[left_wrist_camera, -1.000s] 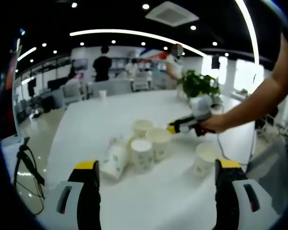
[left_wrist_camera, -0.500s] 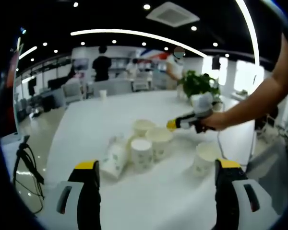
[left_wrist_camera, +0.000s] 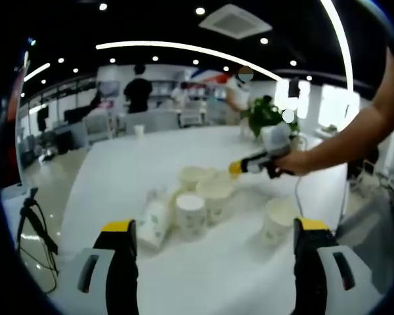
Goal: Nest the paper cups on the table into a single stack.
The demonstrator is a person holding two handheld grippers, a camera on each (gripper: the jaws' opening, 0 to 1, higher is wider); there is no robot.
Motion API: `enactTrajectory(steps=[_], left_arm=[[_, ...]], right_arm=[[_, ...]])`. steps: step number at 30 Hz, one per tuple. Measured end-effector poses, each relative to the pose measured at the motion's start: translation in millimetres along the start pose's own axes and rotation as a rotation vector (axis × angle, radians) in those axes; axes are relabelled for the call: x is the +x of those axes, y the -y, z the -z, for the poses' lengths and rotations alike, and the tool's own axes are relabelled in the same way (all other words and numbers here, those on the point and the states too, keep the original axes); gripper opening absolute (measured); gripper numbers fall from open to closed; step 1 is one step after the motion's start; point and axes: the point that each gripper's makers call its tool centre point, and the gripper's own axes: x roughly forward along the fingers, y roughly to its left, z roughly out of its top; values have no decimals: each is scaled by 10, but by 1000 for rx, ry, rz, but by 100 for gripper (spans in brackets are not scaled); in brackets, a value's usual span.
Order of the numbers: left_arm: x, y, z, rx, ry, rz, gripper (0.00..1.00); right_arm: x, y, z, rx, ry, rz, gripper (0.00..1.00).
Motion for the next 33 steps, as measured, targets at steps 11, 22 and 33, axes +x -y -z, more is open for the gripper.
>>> enactTrajectory(steps=[11,22,33], left_arm=[[43,54,5,9,5,16,98],[43,64,-15,21,8,33,98],[44,-15,-80,41,17,62,98]], right_arm=[[-183,171,-266,-92,-31,-5,0],[-355,245,-537,-130,-107,-27,0],[-427,288,-912,-252,-314,-76,0]])
